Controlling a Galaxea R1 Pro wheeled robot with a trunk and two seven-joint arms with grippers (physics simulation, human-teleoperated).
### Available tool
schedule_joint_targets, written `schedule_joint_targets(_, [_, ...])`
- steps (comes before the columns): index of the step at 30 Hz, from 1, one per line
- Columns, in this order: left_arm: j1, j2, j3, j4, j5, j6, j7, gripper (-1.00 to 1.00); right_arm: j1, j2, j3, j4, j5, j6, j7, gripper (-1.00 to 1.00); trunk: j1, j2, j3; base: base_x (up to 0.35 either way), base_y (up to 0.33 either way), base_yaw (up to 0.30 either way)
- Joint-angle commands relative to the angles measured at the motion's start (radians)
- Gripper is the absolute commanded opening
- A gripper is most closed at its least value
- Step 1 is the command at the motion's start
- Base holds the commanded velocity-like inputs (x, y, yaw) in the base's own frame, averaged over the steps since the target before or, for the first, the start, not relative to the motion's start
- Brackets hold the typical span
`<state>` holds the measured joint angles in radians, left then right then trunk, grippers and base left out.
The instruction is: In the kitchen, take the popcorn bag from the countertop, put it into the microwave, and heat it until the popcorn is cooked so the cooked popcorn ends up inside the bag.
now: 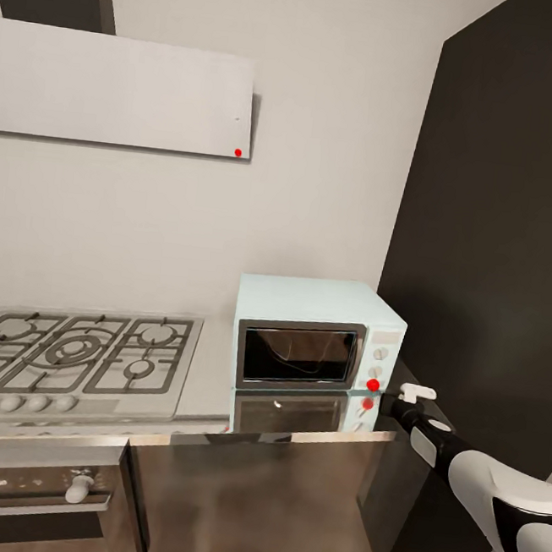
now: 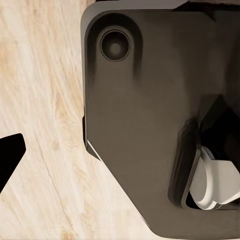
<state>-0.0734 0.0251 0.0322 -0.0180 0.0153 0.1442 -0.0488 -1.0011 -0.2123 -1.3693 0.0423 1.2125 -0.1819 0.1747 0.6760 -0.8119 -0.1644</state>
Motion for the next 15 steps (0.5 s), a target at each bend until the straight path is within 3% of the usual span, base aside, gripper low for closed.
schedule_joint_targets(1, [0.0,0.0,0.003,-0.002,0.002,0.006,-0.003,1.0,-0.001,-0.001,-0.007,0.002,0.004,-0.002,0.002,-1.0,0.0,-0.001,-0.002,0.0,0.0,0.0])
schedule_joint_targets(5, [0.0,0.0,0.003,-0.002,0.002,0.006,-0.003,1.0,-0.001,-0.001,-0.007,0.002,0.004,-0.002,0.008,-1.0,0.0,-0.001,-0.002,0.034,0.0,0.0])
schedule_joint_targets(10, [0.0,0.001,0.003,-0.002,0.002,0.006,-0.003,1.0,-0.001,-0.001,-0.008,0.002,0.004,-0.001,0.079,-1.0,0.0,-0.001,-0.002,0.146,0.0,0.0])
schedule_joint_targets(15, [0.0,0.0,0.003,-0.002,0.002,0.006,-0.003,1.0,-0.001,-0.001,-0.008,0.001,0.004,-0.001,0.085,-1.0,0.0,-0.001,-0.002,0.012,0.0,0.0])
